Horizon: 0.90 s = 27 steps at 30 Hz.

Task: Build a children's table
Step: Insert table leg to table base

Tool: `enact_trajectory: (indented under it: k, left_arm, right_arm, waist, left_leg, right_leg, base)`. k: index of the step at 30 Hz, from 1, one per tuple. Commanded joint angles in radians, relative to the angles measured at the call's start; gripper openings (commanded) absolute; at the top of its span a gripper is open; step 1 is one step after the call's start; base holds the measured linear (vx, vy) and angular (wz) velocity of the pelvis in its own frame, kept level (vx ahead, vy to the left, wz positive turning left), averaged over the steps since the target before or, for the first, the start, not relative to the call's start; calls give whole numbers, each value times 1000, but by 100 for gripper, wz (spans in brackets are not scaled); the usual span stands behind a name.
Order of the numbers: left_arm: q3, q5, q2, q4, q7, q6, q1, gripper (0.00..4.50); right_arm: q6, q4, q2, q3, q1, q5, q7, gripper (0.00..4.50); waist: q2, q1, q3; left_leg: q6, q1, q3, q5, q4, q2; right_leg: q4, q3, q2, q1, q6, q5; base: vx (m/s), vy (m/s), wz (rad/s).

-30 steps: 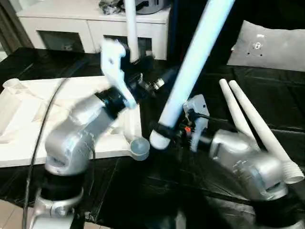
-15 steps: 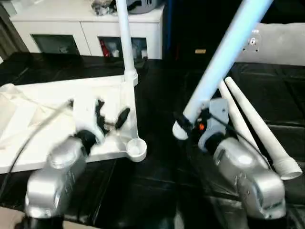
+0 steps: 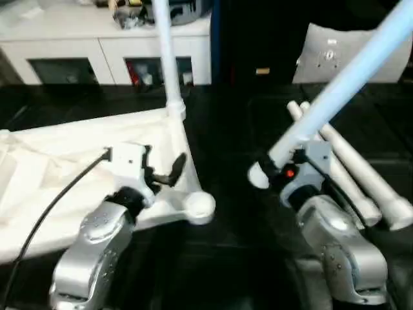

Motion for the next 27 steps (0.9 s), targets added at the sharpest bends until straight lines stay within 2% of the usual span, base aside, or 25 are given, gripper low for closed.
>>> enact_trajectory:
  k: [1,2,3,4,5,6,7,8,9,10,11,12,14,16,17,18,19,20,21,22,23,24,25,26,27]
  left_arm:
    - [1,6,-2,-12,0,4,-4,450]
    - [0,11,0,-10,-1,2,-3,450]
    - [-2,15,-2,-10,-1,0,-2,450]
    - [-2,15,-2,-10,-1,0,-2,450]
    - [-2,15,-6,-15,0,0,3,450]
    - [-2,14,-10,-20,1,1,8,450]
    - [-6,16,-11,-24,1,1,13,450]
    - [-9,18,-11,-25,0,1,17,450]
    - [-10,18,-11,-25,0,0,18,450]
    - [-11,19,-11,-25,-1,-2,19,450]
    - [-13,18,-10,-24,-2,-5,21,450]
    - [-13,18,-10,-24,-2,-5,21,450]
    - [-15,22,-14,-14,0,-11,22,450]
    - [-16,27,-17,-7,2,-15,23,450]
    - [-25,28,-18,-7,-4,-14,29,450]
    - [-30,20,-21,-9,-13,-11,30,450]
    - [-36,14,-18,-5,-31,-3,24,450]
    - [-37,15,-15,0,-35,0,21,450]
    - [-40,17,-10,6,-40,3,17,450]
    - [-40,17,-10,6,-40,3,17,450]
    - [-44,14,7,11,-59,14,14,450]
    - [-46,12,13,11,-66,18,14,450]
    - [-46,12,13,11,-66,18,14,450]
    - [-55,2,33,6,-95,34,12,450]
    - [-61,-7,44,-2,-118,41,11,450]
  right_arm:
    - [13,-15,-7,-6,1,2,-5,191]
    - [25,-13,-13,-1,5,0,-4,191]
    - [32,-8,-11,-2,8,8,-2,191]
    - [32,-8,-11,-2,8,8,-2,191]
    - [28,-2,-4,-6,12,21,4,191]
    - [16,4,-4,-1,14,17,12,191]
    - [6,9,3,-1,15,22,18,191]
    - [0,13,8,0,16,23,21,191]
    - [-2,13,8,1,15,20,20,191]
    - [-6,15,8,3,13,15,18,191]
    - [-9,16,7,8,10,6,12,191]
    - [-9,16,7,8,10,6,12,191]
    - [-7,16,7,5,7,8,11,191]
    - [-4,17,8,2,5,12,11,191]
    - [-6,15,6,-4,4,13,11,191]
    - [-11,0,19,-15,-1,41,23,191]
    - [-31,-16,32,-24,-12,67,47,191]
    - [-38,-16,33,-23,-15,68,52,191]
    - [-49,-14,33,-20,-20,65,60,191]
    - [-49,-14,33,-20,-20,65,60,191]
    - [-66,-13,36,-27,-24,81,79,191]
    - [-73,-12,36,-28,-25,83,83,191]
    - [-73,-12,36,-28,-25,83,83,191]
    - [-92,-7,30,-27,-31,93,105,191]
    - [-84,-4,16,-23,-36,93,114,191]
  waist:
    - [6,-14,-45]
    - [-14,-11,-49]
    - [-77,5,-76]
    - [-71,45,-74]
    - [-45,19,-49]
    - [-62,22,-42]
    - [-52,24,-41]
    - [-53,23,-41]
    - [-24,24,-54]
    - [-14,7,-44]
    - [21,-40,-48]
    - [30,-49,-53]
    - [33,-37,-40]
    - [-3,-18,-40]
    - [-65,21,-32]
    - [-62,30,-48]
    - [-41,19,-44]
    - [-25,9,-24]
    - [6,-11,-24]
    - [13,-13,-8]
    - [26,-39,-21]
    - [35,-43,-30]
    - [31,-46,-25]
    - [23,-42,-19]
    - [14,-40,-8]
  left_leg:
    - [451,58,-76,207,-149,147]
    - [419,57,-74,182,-142,142]
    - [238,3,-37,9,-42,78]
    - [132,-49,-63,-86,89,60]
    - [-130,-104,-158,-135,182,53]
    - [-175,-90,-149,-153,169,43]
    - [-163,-70,-139,-123,107,51]
    - [-128,-56,-129,-78,62,52]
    - [-8,-34,-111,26,-34,65]
    - [81,-5,-101,10,-85,75]
    - [230,57,-126,-50,-136,108]
    - [317,71,-144,-23,-145,123]
    - [391,70,-140,36,-143,139]
    - [291,54,-144,-94,-170,156]
    - [5,5,-101,-321,-62,107]
    - [-51,-13,-127,-184,77,89]
    - [-96,-33,-159,-80,113,89]
    - [-160,-48,-171,-7,82,91]
    - [-218,-19,-166,-140,-46,112]
    - [-237,9,-190,-354,-93,155]
    - [-274,27,-211,-621,-142,178]
    - [-278,27,-200,-614,-146,150]
    - [-273,21,-192,-574,-147,138]
    - [-273,7,-174,-535,-149,128]
    - [-281,6,-161,-585,-153,121]
  right_leg:
    - [29,-64,22,-27,51,-89]
    - [1,-48,1,-16,62,-69]
    - [-101,67,-141,49,101,2]
    - [-179,180,-290,73,51,-12]
    - [-187,140,-290,87,3,-89]
    - [-198,119,-237,78,-34,-163]
    - [-199,102,-177,106,-175,-241]
    - [-203,82,-141,107,-211,-280]
    - [-191,51,-77,103,-240,-307]
    - [-151,10,6,50,-202,-335]
    - [-27,-45,72,9,-116,-256]
    - [50,-67,62,-6,-52,-167]
    - [65,-82,44,-19,-11,-138]
    - [30,-55,11,22,15,-116]
    - [-155,112,-194,50,-40,-351]
    - [-206,155,-280,68,-95,-420]
    - [-195,158,-281,89,-118,-446]
    - [-179,62,-191,95,-122,-508]
    - [-138,-5,-48,79,-115,-462]
    - [-110,1,4,35,-84,-404]
    - [-61,6,-5,57,-53,-216]
    - [-64,-3,-9,71,-62,-42]
    - [-80,-3,-17,77,-62,-1]
    - [-106,0,-38,91,-58,-8]
    - [-134,7,-48,84,-46,-155]
  base:
    - [-35,180,-1]
    - [-51,131,-10]
    - [-51,131,-10]
    - [-55,152,-8]
    - [-56,166,-9]
    - [-56,166,-9]
    - [-68,187,-8]
    - [-85,269,2]
    - [-85,269,2]
    - [-82,286,15]
    - [-75,305,15]
    - [-75,305,15]
    - [-87,263,3]
    - [-104,226,-6]
    - [-121,210,1]
    - [-121,210,1]
    - [-97,205,-10]
    - [-83,197,-29]
    - [-83,197,-29]
    - [-142,191,5]
    - [-145,159,17]
    - [-145,159,17]
    - [-78,132,-3]
    - [-57,104,-1]
    - [-57,104,-1]
